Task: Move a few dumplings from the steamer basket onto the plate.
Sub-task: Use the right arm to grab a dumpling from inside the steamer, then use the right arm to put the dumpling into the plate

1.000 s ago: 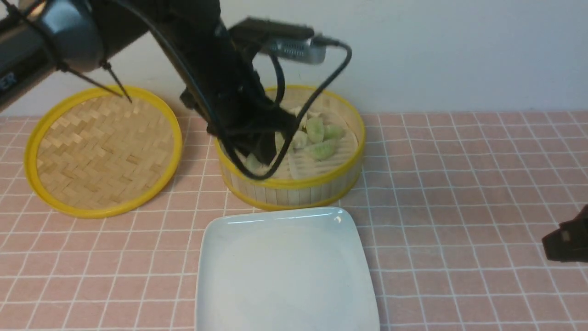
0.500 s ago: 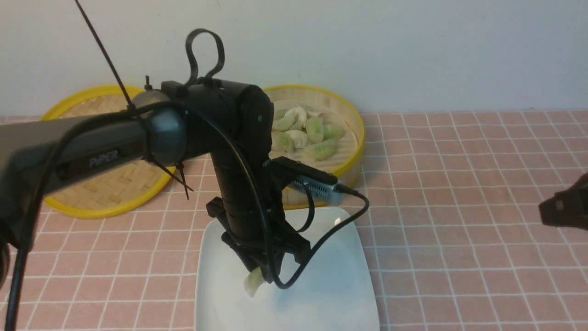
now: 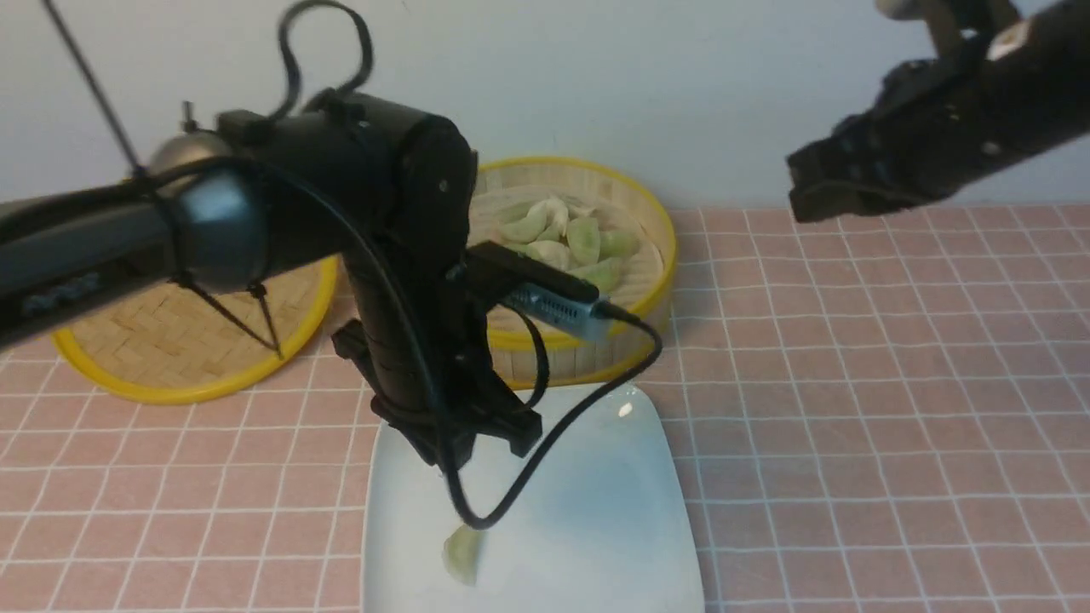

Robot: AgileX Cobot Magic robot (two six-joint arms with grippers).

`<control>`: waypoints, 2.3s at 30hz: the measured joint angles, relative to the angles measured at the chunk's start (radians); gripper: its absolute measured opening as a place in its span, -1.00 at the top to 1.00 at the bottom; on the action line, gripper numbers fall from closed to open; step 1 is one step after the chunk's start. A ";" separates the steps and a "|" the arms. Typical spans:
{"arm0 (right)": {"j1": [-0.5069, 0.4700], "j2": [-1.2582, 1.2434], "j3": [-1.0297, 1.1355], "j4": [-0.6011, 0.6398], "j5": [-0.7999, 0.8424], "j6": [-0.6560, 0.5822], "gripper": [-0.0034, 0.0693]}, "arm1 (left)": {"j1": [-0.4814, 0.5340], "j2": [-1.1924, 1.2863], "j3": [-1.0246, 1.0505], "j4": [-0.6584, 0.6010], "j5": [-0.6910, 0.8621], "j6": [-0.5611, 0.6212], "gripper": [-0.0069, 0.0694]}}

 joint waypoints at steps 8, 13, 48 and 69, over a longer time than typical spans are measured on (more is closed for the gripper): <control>0.080 0.429 -0.417 -0.061 0.006 0.017 0.29 | 0.000 -0.433 0.124 0.016 0.030 -0.121 0.83; 0.111 0.638 -0.609 -0.063 0.025 0.007 -0.14 | 0.000 -0.607 0.147 0.028 0.048 -0.170 0.83; 0.161 0.849 -1.052 -0.153 0.259 0.048 -0.28 | 0.000 -0.768 0.154 0.180 0.059 -0.220 0.83; 0.306 0.331 0.054 0.153 0.126 -0.082 -0.27 | 0.000 -0.768 0.154 0.181 0.059 -0.220 0.83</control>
